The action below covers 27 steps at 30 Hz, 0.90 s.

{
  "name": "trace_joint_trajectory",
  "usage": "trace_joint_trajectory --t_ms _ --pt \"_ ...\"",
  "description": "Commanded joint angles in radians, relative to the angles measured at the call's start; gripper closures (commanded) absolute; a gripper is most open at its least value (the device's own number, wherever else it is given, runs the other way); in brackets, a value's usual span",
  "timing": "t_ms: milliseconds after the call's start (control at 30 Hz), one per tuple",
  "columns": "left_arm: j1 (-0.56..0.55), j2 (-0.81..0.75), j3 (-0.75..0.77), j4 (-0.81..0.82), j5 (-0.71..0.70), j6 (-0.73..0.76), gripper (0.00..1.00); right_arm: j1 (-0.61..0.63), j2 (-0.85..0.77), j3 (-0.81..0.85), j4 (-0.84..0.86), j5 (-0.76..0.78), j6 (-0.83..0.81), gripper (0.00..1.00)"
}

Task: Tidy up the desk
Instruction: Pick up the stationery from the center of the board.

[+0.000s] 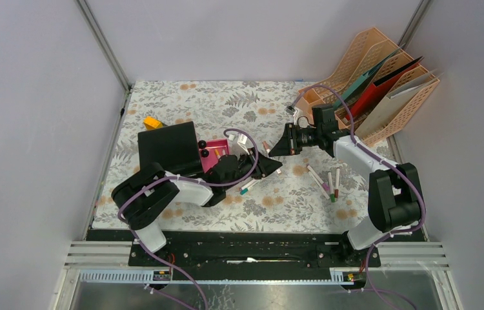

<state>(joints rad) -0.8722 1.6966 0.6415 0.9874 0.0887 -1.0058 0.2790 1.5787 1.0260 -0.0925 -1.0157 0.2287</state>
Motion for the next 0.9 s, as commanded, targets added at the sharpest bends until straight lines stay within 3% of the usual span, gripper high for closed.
trace_joint_trajectory --t_ms 0,133,233,367,533,667,867 --pt "0.001 0.004 0.031 0.033 -0.006 0.003 0.78 -0.005 -0.031 -0.003 0.024 -0.047 0.007 1.0" --pt "0.001 -0.004 0.027 0.033 -0.001 0.006 0.93 -0.004 -0.035 -0.004 0.025 -0.049 0.002 1.0" --pt "0.003 -0.014 0.015 0.033 0.001 0.013 0.99 -0.005 -0.038 -0.006 0.023 -0.06 -0.013 0.98" --pt "0.002 -0.041 -0.001 0.027 0.003 0.034 1.0 -0.005 -0.046 -0.01 0.023 -0.083 -0.041 0.72" --pt "0.002 -0.1 -0.018 -0.038 -0.001 0.077 1.0 -0.004 -0.062 0.002 -0.019 -0.085 -0.115 0.49" --pt "0.002 -0.168 -0.038 -0.129 -0.03 0.124 1.0 -0.005 -0.081 0.021 -0.088 -0.08 -0.204 0.39" --pt "0.002 -0.307 -0.037 -0.398 -0.15 0.217 1.0 -0.005 -0.107 0.061 -0.226 -0.097 -0.385 0.35"
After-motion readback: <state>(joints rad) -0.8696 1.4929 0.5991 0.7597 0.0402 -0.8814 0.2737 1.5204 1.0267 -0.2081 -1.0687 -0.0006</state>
